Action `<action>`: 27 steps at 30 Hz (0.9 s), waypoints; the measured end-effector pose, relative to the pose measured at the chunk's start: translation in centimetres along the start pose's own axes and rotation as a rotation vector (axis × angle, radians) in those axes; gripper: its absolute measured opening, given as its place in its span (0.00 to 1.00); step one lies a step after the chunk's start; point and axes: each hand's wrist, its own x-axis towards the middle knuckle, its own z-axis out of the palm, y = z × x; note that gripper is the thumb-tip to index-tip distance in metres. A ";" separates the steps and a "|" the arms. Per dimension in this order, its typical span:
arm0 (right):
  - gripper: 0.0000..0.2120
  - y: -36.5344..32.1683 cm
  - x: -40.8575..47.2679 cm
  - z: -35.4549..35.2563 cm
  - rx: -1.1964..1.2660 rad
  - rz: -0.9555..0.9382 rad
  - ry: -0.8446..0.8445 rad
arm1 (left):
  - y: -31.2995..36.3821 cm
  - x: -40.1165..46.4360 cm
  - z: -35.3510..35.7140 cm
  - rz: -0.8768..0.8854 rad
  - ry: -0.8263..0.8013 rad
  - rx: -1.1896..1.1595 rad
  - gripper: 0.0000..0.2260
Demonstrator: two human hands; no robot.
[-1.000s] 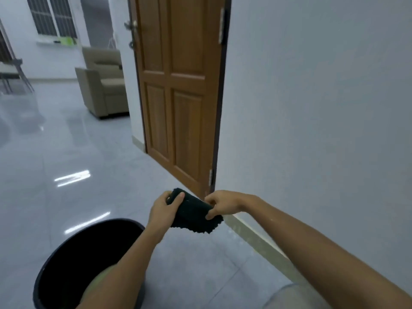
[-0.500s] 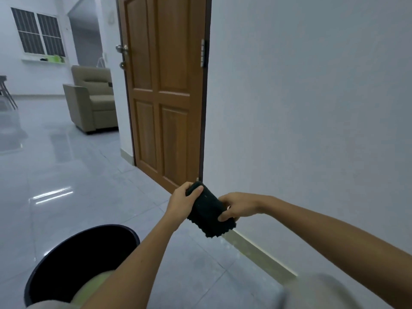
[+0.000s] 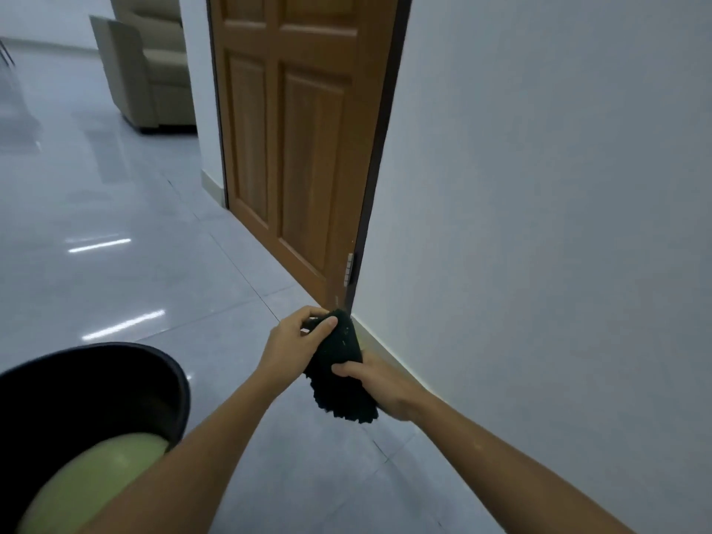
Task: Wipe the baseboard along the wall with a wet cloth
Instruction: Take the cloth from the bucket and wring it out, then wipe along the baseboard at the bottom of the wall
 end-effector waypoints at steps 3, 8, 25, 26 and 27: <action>0.08 3.6 5.4 -1.9 0.210 0.084 0.062 | -6.5 4.1 3.2 -0.050 0.075 -0.020 0.11; 0.09 9.0 14.3 -6.7 0.120 0.210 0.316 | -20.5 7.6 7.1 -0.260 0.020 0.402 0.20; 0.17 17.1 29.9 -10.0 -2.283 -0.044 0.250 | -35.0 9.3 13.1 -0.139 0.127 0.921 0.34; 0.17 17.7 29.2 -10.2 -2.299 -0.024 0.226 | -35.0 9.3 13.1 -0.138 0.128 0.921 0.34; 0.18 18.2 28.2 -10.5 -2.322 -0.013 0.194 | -35.0 9.2 13.1 -0.139 0.126 0.925 0.34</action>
